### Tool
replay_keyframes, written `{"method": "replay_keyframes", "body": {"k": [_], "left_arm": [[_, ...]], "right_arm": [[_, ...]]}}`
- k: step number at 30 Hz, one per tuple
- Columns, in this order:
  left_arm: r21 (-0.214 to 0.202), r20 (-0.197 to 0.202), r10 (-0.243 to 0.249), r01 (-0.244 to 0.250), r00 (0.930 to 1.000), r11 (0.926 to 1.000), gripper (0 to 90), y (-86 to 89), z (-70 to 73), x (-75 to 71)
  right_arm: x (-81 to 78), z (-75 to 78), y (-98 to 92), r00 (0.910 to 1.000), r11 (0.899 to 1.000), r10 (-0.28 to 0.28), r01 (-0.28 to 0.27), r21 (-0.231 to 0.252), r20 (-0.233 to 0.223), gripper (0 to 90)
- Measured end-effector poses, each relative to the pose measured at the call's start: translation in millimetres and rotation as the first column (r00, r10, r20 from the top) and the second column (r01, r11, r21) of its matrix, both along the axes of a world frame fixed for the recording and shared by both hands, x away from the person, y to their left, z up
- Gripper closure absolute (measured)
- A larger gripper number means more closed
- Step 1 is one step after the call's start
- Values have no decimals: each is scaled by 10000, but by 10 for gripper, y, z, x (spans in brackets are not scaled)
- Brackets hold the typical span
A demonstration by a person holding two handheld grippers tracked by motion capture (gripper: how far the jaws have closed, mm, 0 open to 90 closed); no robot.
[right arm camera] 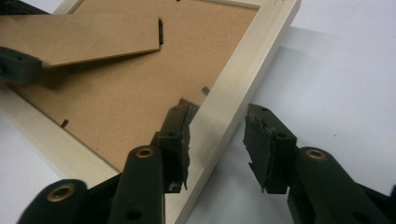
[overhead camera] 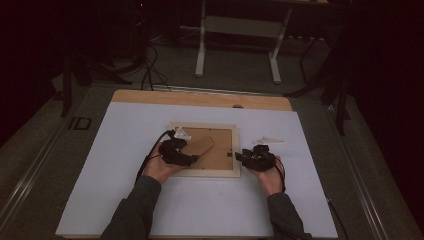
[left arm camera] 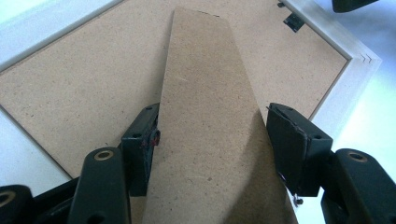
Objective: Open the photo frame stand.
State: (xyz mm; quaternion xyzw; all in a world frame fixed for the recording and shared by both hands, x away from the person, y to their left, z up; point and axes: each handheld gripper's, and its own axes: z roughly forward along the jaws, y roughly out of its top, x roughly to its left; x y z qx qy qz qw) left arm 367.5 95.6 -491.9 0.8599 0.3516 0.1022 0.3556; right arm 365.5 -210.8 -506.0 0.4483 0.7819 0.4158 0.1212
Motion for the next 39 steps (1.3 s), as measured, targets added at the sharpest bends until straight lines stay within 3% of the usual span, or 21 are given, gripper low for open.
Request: {"method": "replay_keyframes", "body": {"k": [6,20,33,39], "left_arm": [[191,524,-32,22,9986,9998,408,-23,38,-75],[100,829,2,-11,9966,9999,408,-10,13,-127],[306,1525,-83,37,9883,9995,407,-36,39,-224],[312,1812,-124,69,9834,9995,407,-32,28,-255]], "right_arm": [[71,48,45,9999,9999,119,-119,37,-73,522],[195,100,102,9995,9996,73,-64,290,-293,459],[344,77,133,9966,9990,102,-67,438,-819,365],[366,102,182,9964,9995,237,-221,211,-812,303]]}}
